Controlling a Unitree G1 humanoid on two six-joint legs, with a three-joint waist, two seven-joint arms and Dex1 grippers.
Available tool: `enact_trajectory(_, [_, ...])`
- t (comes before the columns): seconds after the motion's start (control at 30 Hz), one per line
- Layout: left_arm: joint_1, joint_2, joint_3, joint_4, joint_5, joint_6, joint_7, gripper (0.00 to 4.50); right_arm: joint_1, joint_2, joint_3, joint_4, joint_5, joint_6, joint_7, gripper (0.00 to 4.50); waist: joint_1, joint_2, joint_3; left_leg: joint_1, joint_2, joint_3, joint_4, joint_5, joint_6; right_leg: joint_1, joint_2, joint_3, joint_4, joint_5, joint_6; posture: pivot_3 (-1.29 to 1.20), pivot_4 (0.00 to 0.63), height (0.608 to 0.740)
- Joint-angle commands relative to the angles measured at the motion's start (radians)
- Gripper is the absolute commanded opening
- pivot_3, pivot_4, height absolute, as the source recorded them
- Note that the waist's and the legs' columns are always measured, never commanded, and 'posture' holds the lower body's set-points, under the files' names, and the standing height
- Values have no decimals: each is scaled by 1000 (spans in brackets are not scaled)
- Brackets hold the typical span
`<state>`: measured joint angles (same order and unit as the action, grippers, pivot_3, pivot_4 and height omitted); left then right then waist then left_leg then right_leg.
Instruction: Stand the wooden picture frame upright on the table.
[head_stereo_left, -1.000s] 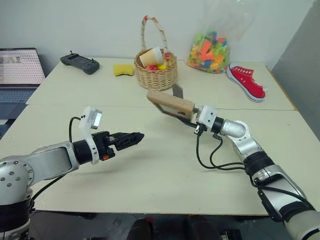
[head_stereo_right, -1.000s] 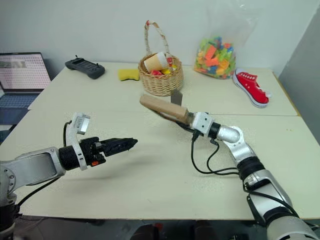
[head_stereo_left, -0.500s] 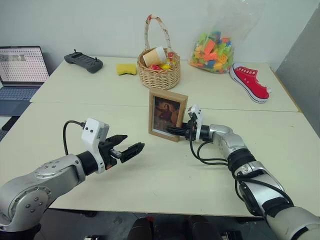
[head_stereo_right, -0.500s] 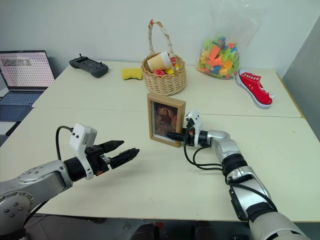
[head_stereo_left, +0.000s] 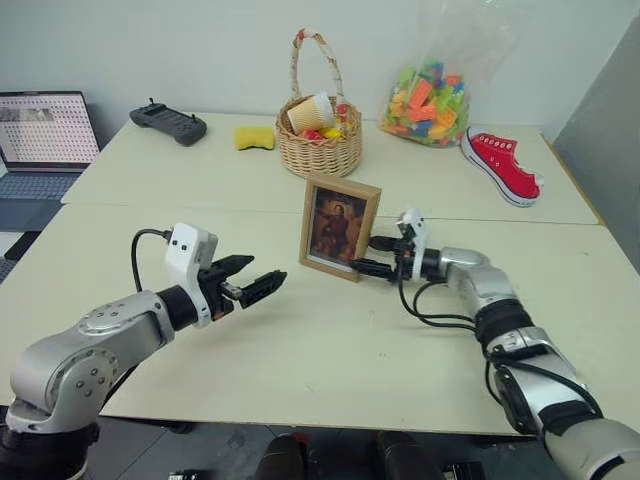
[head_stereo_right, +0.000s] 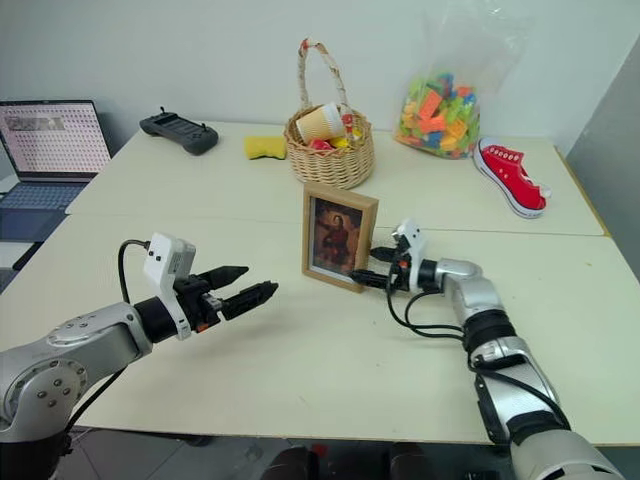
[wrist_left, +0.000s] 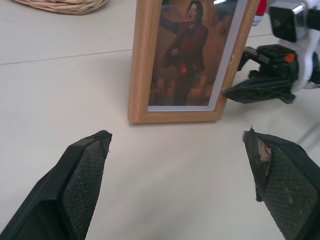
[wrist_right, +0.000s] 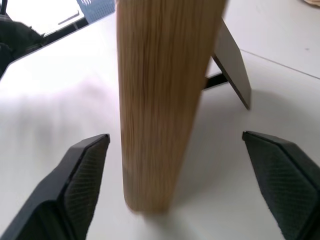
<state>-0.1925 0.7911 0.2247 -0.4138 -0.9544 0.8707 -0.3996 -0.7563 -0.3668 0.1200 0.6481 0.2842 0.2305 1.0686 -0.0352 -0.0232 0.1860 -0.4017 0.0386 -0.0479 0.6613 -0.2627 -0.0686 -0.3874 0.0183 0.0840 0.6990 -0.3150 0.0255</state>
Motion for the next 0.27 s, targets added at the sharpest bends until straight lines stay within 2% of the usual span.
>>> enact_trajectory(0.03, [-55,57,13,57,76,-55,-93,4500,82,-122,-41,-233,4,51,26,4461,2,0,0,0,0,0,0,0,0,0,0,-1,0,0,0,0,150,740])
enact_trajectory(0.13, [-121,130,14,174,139,-95,-216,4500,168,-241,-110,-507,106,203,50,4461,2,2,1,-1,-1,0,0,0,0,0,0,-1,0,0,0,0,150,740])
enact_trajectory(0.27, [-201,176,-14,292,201,-133,-333,4500,200,-298,-169,-696,185,344,3,4461,-8,4,2,1,-7,-2,-1,0,1,0,1,0,1,0,0,0,150,740])
